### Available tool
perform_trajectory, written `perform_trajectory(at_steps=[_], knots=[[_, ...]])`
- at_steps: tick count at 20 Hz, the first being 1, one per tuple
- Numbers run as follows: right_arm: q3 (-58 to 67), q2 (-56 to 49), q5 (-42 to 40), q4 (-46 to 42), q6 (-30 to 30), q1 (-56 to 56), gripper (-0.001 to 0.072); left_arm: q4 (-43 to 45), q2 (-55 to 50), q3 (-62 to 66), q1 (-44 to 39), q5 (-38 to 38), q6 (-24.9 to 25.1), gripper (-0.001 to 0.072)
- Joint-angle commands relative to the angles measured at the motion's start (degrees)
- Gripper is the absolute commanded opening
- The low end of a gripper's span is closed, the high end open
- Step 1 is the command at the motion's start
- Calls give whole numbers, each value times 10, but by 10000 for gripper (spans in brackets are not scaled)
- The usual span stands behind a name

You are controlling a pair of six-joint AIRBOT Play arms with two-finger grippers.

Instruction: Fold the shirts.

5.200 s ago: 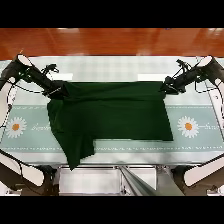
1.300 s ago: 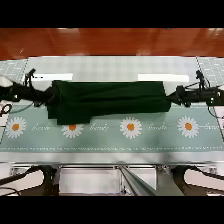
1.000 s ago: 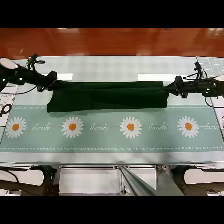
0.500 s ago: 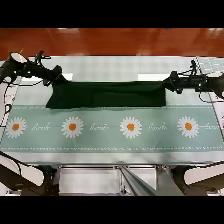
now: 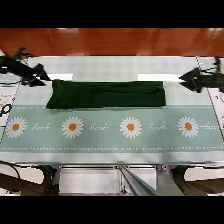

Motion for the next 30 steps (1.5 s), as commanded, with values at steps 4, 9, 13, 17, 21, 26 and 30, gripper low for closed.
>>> perform_trajectory(at_steps=[4, 9, 13, 17, 21, 26, 30], knots=[[-156, 68, -66, -50, -12, -35, 422, -8, 307, -282, 0, 232, 10, 476], [-164, 11, -92, 7, -34, 26, 426, -11, 442, -461, -79, 293, 9, 475], [-154, -30, -110, 62, -42, 60, 426, -11, 435, -472, -113, 295, -5, 475], [-113, -68, -109, 76, -34, 98, 426, -20, 425, -472, -118, 296, -5, 470], [-71, -100, -111, 95, -26, 139, 424, -20, 424, -472, -118, 297, -5, 470], [-42, -110, -128, 104, -24, 180, 95, -35, 422, -472, -118, 300, -5, 469], [-35, -101, -99, 103, -25, 169, 21, -35, 423, -472, -118, 305, -5, 466]])
